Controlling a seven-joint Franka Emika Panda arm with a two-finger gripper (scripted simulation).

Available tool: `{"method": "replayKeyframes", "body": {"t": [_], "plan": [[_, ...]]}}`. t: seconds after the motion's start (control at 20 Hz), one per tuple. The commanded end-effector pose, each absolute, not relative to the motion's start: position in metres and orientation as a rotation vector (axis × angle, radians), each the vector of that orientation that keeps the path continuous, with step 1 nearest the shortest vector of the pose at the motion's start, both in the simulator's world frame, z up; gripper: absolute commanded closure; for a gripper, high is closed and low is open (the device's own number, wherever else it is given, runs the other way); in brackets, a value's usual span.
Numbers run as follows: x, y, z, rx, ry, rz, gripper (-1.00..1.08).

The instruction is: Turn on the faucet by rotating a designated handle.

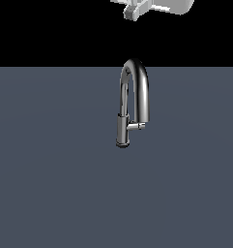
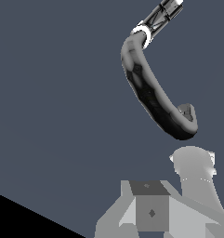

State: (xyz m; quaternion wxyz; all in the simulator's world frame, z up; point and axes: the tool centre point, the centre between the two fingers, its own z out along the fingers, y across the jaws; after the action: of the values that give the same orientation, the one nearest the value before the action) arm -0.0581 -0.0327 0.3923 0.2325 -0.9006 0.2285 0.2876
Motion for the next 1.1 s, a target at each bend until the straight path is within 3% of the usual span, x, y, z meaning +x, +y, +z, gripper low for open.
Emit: {"method": "replayKeyframes", "body": {"t": [0.0,1.05], "plan": [[-0.046,-0.037,0.383,-2.418,0.662,0.831,1.08],[0.032,-0.074,0.274,-1.857,0.932,1.155,1.08]]}}
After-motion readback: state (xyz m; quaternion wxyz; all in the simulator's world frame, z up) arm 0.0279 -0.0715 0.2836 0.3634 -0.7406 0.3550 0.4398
